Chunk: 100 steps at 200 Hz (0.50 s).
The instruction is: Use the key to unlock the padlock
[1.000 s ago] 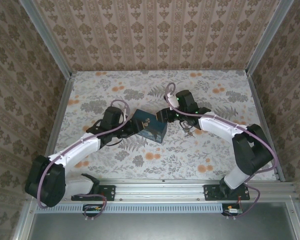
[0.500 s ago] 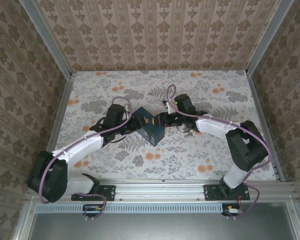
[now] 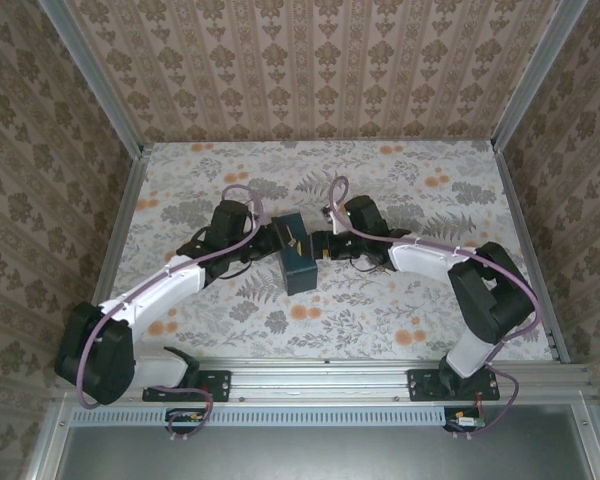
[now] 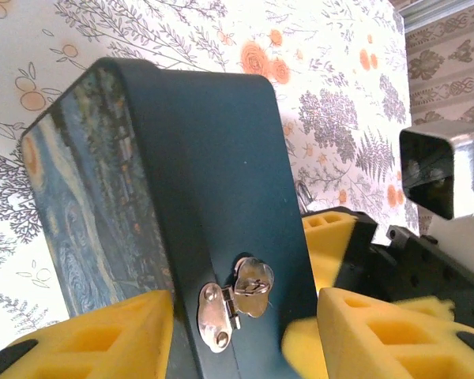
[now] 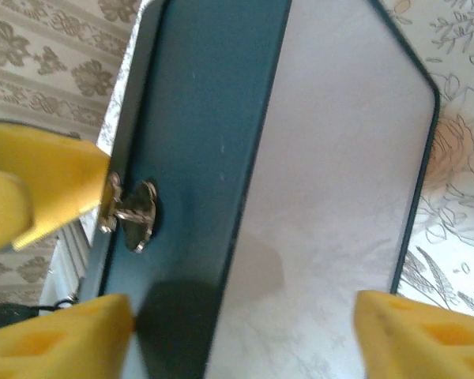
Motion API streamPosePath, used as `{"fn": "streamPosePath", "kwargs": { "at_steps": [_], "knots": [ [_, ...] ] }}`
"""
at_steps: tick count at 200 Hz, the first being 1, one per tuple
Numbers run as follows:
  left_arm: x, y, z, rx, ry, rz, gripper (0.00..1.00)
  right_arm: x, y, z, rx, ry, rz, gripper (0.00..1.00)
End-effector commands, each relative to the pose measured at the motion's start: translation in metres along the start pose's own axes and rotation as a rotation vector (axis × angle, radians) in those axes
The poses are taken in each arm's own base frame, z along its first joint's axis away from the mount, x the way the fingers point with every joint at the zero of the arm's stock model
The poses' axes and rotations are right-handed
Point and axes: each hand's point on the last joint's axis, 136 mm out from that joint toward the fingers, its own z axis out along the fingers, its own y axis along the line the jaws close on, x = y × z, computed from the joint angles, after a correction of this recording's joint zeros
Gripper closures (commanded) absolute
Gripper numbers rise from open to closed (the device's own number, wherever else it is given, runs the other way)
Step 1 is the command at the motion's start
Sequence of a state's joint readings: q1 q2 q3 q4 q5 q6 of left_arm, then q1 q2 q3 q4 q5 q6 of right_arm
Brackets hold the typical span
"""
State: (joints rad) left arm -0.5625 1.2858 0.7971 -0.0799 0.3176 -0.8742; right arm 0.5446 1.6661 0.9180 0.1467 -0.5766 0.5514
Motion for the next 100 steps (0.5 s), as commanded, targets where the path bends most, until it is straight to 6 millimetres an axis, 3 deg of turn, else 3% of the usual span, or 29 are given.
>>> {"fn": "streamPosePath", "kwargs": {
  "at_steps": [1, 33, 60, 81, 100],
  "knots": [
    [-0.003, -0.008, -0.001, 0.032, -0.005, 0.026, 0.49, 0.002, 0.006, -0.013, 0.040, -0.023, -0.077, 0.00],
    [-0.006, -0.005, -0.007, 0.029, -0.021, 0.024, 0.49, -0.008, 0.020, -0.028, 0.119, -0.061, -0.132, 0.00],
    [-0.020, 0.004, -0.026, -0.017, -0.075, 0.040, 0.48, -0.008, 0.035, -0.035, 0.225, -0.125, -0.164, 0.00],
    [-0.032, 0.019, -0.047, -0.106, -0.124, 0.071, 0.46, 0.001, 0.035, -0.030, 0.340, -0.130, -0.183, 0.00],
    [-0.050, 0.046, -0.067, -0.173, -0.183, 0.031, 0.46, 0.009, 0.032, -0.022, 0.414, -0.117, -0.190, 0.00]
  ]
}}
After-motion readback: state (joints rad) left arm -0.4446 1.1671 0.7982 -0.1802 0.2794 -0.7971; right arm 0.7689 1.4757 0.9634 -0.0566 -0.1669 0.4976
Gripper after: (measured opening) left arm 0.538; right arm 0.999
